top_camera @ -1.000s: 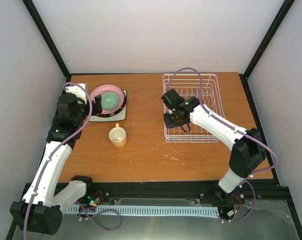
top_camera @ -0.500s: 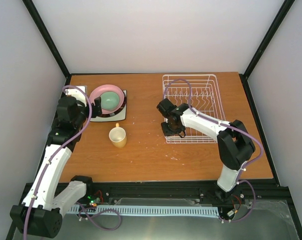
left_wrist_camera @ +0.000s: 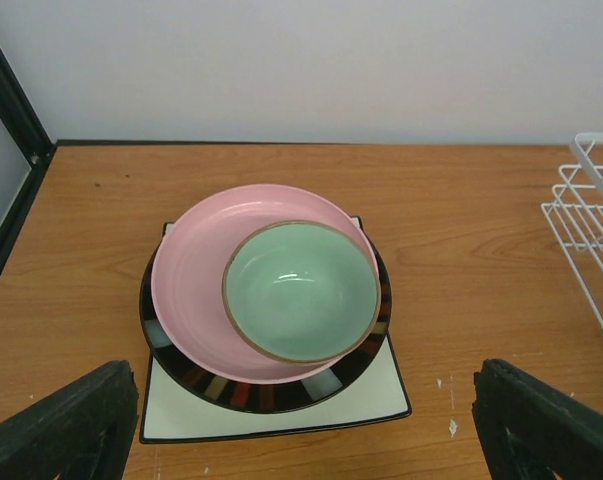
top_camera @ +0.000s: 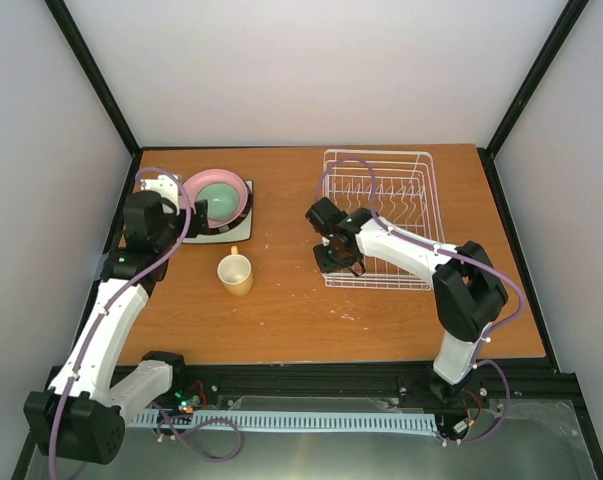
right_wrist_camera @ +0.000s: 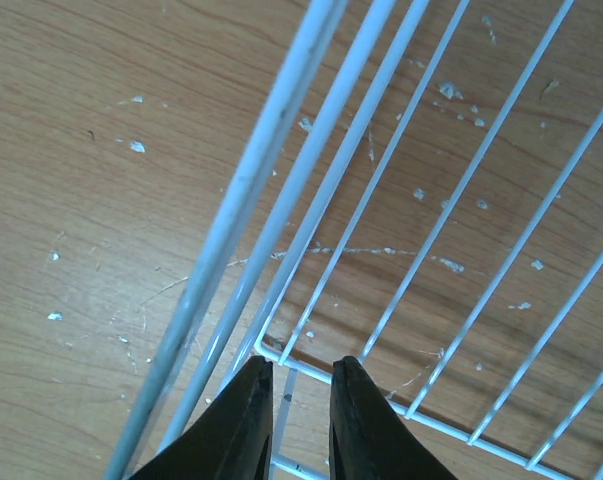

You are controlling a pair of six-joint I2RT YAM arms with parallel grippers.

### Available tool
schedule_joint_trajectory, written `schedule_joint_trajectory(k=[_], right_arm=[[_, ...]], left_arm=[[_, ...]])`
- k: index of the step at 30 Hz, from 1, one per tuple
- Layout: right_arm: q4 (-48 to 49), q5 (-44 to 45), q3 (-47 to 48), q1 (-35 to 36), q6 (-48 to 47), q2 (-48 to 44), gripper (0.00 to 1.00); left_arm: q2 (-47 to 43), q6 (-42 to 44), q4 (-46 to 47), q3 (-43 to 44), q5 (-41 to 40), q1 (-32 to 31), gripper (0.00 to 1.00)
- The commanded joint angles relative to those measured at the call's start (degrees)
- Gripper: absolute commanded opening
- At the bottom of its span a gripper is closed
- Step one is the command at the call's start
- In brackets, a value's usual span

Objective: Load the mixed dishes into the dish rack

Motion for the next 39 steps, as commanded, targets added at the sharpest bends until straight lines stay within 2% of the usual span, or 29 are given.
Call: schedule_joint_trajectory(k=[1, 8, 12, 15, 20, 24, 28, 39], right_arm=[[0.5, -0.1, 2.2, 1.2, -0.8, 0.9, 0.19], [-1.0, 2.4, 3.0, 1.1, -1.3, 0.4, 0.24], [-4.7, 9.4, 4.1, 1.1, 0.5, -1.4, 0.38], [-8.1, 17.5, 4.6, 1.1, 3.0, -5.1, 0.44], [-7.4, 27.0, 4.0, 1.1, 6.0, -15.2, 0.45], [-4.2, 27.3, 5.0, 1.0, 5.2, -20.5, 0.45], [-4.4, 26.0, 9.1, 0.7, 3.3, -20.2, 0.46], [-1.9, 19.9, 10.9, -3.1, -2.2, -18.7, 0.47]], left_arm=[[2.2, -0.4, -0.2, 0.1, -0.5, -0.2, 0.92], [8.4, -0.5, -0.4, 1.9, -4.5, -0.1, 0.92], [12.6, -0.3, -0.3, 3.6, -6.3, 1.0, 0.92], [16.5, 0.0, -0.6, 5.9, -3.1, 5.1, 0.9], [24.5, 2.2, -1.6, 11.5, 2.4, 11.5, 0.82], [33.3, 3.3, -5.3, 19.2, 6.8, 13.0, 0.72], [40.4, 4.5, -10.2, 25.0, 11.1, 13.1, 0.64], [45.7, 6.8, -16.9, 28.7, 16.9, 13.4, 0.63]])
